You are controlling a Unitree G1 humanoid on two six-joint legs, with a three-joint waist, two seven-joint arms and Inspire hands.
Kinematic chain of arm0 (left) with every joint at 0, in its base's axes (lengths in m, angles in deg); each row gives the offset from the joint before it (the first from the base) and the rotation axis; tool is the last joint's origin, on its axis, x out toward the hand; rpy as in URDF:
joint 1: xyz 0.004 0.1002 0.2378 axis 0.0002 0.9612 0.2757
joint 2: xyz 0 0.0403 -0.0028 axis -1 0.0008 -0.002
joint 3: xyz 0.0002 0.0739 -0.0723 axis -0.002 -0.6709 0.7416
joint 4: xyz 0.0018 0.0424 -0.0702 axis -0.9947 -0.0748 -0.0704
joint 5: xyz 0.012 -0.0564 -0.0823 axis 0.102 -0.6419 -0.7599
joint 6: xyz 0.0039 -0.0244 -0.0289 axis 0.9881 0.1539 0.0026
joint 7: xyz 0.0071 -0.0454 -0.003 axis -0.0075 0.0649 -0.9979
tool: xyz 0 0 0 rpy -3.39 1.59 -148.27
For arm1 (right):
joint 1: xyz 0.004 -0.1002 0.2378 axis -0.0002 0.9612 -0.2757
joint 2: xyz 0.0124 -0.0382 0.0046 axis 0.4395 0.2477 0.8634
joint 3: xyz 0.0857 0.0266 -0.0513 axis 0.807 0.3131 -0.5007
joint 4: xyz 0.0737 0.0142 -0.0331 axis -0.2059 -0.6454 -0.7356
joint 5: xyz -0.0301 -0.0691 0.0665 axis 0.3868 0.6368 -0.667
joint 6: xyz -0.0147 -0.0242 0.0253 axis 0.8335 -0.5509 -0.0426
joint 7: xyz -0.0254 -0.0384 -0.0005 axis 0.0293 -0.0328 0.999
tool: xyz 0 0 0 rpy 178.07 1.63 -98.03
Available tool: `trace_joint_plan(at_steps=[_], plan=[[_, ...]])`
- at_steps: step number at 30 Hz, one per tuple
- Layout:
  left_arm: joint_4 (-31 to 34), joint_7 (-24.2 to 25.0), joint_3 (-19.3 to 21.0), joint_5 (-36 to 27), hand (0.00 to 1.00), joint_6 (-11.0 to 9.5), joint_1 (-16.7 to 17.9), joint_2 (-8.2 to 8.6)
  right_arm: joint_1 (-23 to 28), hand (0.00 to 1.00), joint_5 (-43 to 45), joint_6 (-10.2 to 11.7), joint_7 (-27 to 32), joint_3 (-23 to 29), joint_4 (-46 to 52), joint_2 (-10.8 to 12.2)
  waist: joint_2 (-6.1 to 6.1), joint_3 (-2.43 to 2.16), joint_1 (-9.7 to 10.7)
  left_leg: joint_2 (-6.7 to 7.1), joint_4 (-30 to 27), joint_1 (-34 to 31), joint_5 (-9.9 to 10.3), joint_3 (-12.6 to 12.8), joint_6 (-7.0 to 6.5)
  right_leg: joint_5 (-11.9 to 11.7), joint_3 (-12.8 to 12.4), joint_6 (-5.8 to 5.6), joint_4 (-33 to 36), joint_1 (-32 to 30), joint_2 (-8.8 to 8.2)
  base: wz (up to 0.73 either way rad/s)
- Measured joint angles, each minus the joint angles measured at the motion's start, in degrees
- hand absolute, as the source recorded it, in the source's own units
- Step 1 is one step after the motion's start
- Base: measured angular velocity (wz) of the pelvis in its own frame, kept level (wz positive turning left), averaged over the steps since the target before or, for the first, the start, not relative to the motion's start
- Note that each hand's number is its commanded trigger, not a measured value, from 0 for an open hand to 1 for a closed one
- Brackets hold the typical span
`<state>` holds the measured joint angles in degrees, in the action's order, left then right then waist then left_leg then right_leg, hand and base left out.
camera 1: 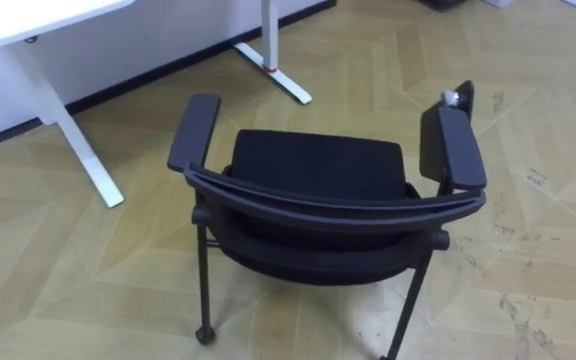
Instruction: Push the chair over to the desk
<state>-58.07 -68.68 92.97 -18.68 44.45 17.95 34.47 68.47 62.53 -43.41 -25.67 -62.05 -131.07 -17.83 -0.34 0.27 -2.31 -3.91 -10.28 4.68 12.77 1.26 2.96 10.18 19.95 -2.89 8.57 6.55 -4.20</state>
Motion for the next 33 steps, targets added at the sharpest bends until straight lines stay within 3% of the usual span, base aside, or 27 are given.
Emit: trace_joint_plan(at_steps=[5,8,10,14,18,24,27,33], plan=[[1.61,-0.21,1.85,-0.11,0.00,1.11,1.10,0.12,-0.19,0.00,0.38,0.00,-0.13,-0.02,0.06,-1.09,0.65,0.23,-1.88,0.71,-1.58,-1.84,0.00,-0.90,-0.01,0.24,2.59,-0.33,0.06,0.38,-0.77,0.31],[2.72,-1.20,5.93,-3.56,0.00,0.76,1.36,-0.37,-1.65,0.00,1.63,0.01,-0.25,0.07,-0.53,-1.70,0.61,0.39,-3.04,1.19,-2.41,-2.56,-0.01,-2.30,-0.03,0.65,3.78,-0.47,0.08,0.99,-1.11,0.31],[3.52,-2.37,6.17,-5.21,0.00,0.82,2.22,-0.39,-1.83,0.00,1.63,0.00,-0.35,-0.20,-0.39,-2.18,0.81,0.24,-3.40,1.52,-2.59,-2.58,-0.01,-2.47,-0.03,0.98,4.07,-0.70,0.20,1.41,-1.38,0.24],[6.67,-5.65,8.03,-6.86,0.00,0.83,3.31,-0.75,-1.83,0.00,1.72,0.05,0.08,-0.24,-0.32,-2.57,1.51,-0.05,-6.06,1.72,-2.57,-2.30,-0.01,-2.50,-0.04,1.07,4.29,-0.81,0.12,1.58,-1.54,0.08],[11.62,-10.32,12.48,-7.37,0.00,0.68,3.15,-0.66,-2.43,0.00,1.61,0.36,0.23,0.03,-0.18,-3.64,1.98,-0.10,-6.25,1.96,-2.76,-2.60,-0.02,-3.29,-0.05,1.22,5.56,-1.02,0.11,2.51,-1.68,0.19],[29.90,-18.46,16.97,-8.19,0.00,-1.82,2.86,-0.65,-3.06,0.00,4.35,2.36,0.87,0.65,0.41,-4.67,2.52,-0.12,-8.46,1.96,-3.12,-2.97,-0.02,-3.05,-0.05,1.27,5.13,-0.99,0.20,2.35,-1.67,0.03],[37.33,-23.51,17.92,-7.51,0.00,-5.24,2.42,-1.13,-2.71,0.00,4.27,3.22,0.82,0.99,0.36,-4.55,2.19,-0.13,-8.71,2.05,-3.00,-2.58,-0.03,-2.91,-0.07,1.27,4.83,-0.99,0.22,2.61,-1.73,-0.03],[49.12,-31.90,17.74,5.23,0.00,-7.64,0.52,-1.24,-1.25,0.00,5.38,4.09,0.79,1.04,0.41,-4.37,2.24,-0.17,-7.36,2.14,-3.17,-2.41,-0.05,-3.49,-0.10,1.27,5.22,-0.99,0.15,2.66,-1.73,0.02]])
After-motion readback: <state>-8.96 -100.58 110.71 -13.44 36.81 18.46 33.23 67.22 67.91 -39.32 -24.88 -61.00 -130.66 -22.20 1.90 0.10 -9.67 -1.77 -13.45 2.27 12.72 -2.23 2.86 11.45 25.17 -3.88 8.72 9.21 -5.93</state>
